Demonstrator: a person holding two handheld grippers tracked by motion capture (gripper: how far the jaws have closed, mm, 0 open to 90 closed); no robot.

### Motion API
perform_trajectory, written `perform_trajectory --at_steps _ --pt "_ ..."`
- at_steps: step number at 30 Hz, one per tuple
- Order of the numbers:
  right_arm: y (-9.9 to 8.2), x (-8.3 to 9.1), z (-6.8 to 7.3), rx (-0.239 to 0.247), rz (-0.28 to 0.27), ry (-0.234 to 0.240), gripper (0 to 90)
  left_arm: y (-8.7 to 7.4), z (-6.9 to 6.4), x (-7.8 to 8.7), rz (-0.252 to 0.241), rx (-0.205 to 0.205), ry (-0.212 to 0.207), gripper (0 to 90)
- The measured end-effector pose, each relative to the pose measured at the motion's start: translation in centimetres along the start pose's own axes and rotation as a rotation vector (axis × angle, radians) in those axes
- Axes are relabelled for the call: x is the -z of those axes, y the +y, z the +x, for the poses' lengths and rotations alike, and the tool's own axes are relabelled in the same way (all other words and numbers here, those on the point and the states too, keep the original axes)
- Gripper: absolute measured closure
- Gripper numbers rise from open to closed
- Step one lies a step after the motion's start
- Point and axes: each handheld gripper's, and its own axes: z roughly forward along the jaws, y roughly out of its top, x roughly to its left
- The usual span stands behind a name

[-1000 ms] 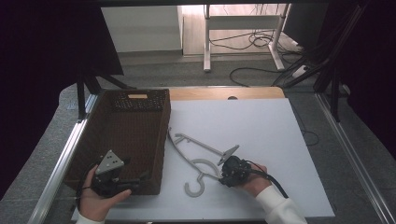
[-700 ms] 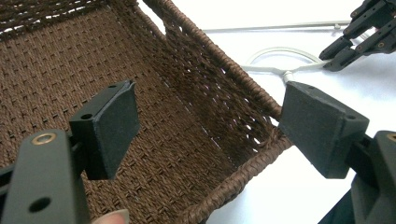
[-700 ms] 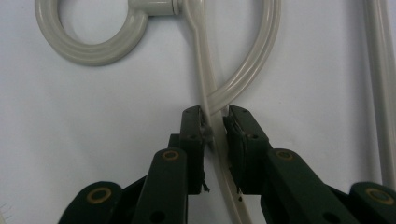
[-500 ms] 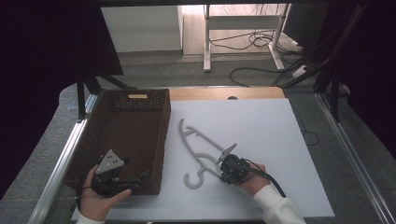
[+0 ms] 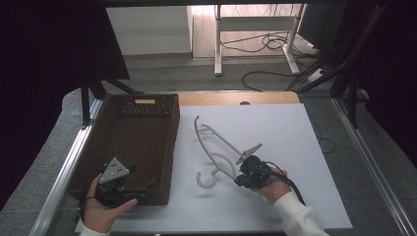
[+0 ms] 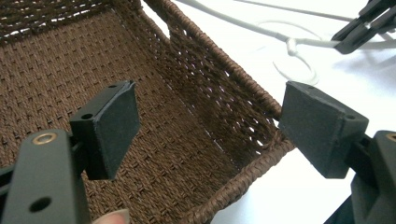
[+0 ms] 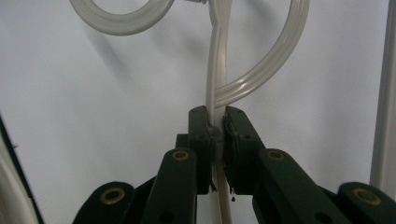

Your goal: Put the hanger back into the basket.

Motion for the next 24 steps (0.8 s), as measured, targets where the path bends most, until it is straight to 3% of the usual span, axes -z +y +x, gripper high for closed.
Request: perform_trajectory --at_steps 10,18,24 --pt "-0.3 3.1 -0.9 -0.019 -0.088 0.076 81.9 0.1 -0.1 -0.1 -0.005 -0.006 0.000 20.3" --pt "-0.1 5.2 -1.3 -0.039 -0.171 0.097 81.9 0.3 -0.2 -0.3 -0.017 0.002 -0.025 22.1" --pt "0.4 5.9 -1.4 -0.058 -0.213 0.101 81.9 0.6 -0.6 -0.4 -0.030 0.005 -0.048 23.4"
